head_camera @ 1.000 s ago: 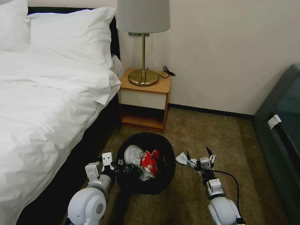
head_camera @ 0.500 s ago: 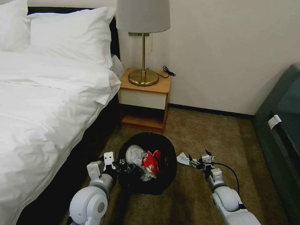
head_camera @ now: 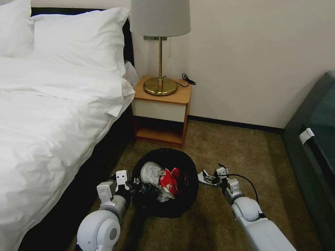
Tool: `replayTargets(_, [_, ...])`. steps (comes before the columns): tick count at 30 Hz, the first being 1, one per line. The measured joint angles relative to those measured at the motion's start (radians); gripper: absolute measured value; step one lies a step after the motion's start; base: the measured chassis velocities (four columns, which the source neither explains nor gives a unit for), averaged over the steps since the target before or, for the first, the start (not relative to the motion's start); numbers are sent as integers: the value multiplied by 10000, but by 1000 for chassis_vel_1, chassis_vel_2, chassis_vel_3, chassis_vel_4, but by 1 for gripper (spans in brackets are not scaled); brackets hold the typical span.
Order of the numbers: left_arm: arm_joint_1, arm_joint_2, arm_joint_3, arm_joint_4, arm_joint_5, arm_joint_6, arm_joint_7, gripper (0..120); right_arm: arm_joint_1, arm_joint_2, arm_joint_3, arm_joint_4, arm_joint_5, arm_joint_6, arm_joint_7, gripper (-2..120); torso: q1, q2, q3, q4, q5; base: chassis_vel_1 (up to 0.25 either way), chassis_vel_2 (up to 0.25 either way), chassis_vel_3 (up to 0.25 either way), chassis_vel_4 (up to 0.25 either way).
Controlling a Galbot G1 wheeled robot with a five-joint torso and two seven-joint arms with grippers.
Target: Pick up the trash bin, then pick up the garbage on the floor and place it into the trash bin.
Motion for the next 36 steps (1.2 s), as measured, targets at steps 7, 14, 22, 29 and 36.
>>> replayTargets(7, [42, -57, -8, -4, 120, -83, 55, 0, 507, 107, -91, -1117, -114, 170, -102, 100, 0, 0, 0, -1, 0, 0, 0, 0, 0])
replayTargets(14, [108, -108, -42, -37, 172, -88, 101, 0, 855, 288, -1, -1892, -142, 271, -459, 100, 0, 0, -1, 0, 0, 0, 0, 0, 0])
replayTargets(22, [120, -143, -34, -37, 271, -128, 175, 0, 989, 444, 29, -2281, -182, 140, -543, 100, 0, 0, -1, -1, 0, 0, 0, 0, 0])
replayTargets(29, [209, -170, 1, -58, 424, -192, 292, 0, 1316, 452, -238, -2773, -132, -89, -1150, 100, 0, 0, -1, -1, 0, 0, 0, 0, 0])
replayTargets(36, [279, -292, 14, -65, 519, -237, 341, 0, 1709, 525, -534, -3411, -105, -92, -1204, 100, 0, -1, -1, -1, 0, 0, 0, 0, 0])
